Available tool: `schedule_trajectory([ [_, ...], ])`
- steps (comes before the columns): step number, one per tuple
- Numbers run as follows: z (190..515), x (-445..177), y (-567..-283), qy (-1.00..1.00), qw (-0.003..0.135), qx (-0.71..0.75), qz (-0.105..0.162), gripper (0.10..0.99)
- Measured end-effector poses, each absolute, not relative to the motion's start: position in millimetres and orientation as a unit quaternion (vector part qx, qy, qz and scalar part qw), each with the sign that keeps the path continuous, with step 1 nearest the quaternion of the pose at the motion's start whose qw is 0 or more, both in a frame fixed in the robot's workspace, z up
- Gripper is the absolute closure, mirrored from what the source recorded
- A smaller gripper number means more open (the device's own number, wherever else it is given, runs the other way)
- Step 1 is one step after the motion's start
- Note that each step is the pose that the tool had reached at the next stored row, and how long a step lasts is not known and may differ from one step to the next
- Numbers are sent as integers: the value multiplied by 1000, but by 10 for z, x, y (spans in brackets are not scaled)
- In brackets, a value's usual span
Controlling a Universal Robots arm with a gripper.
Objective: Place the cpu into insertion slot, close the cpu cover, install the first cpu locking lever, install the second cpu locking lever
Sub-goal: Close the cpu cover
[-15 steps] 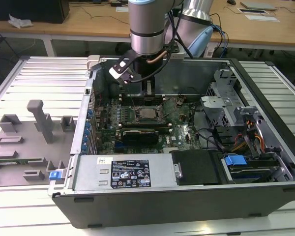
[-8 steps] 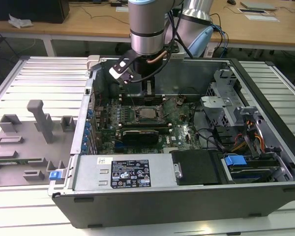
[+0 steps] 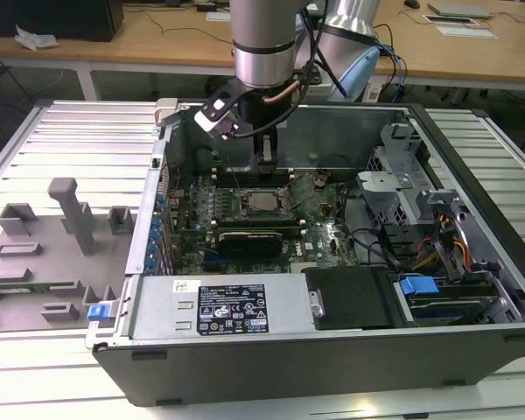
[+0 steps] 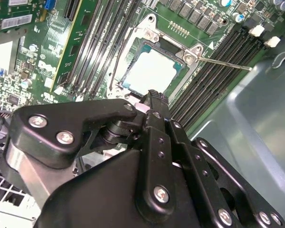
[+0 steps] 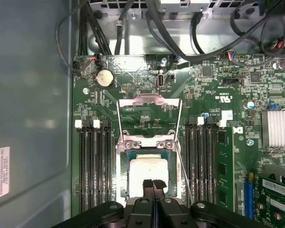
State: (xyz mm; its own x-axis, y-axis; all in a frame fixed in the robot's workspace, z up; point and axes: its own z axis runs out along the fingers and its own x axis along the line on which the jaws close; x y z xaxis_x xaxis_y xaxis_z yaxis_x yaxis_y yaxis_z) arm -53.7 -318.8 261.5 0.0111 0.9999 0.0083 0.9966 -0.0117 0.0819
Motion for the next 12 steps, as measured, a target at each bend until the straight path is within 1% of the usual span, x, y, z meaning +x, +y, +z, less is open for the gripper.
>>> schedule_trajectory([
  [3, 2679, -518, -3188, 702, 26, 711, 32, 980],
  [12, 2680, -198, -3197, 703, 22, 711, 28, 980],
])
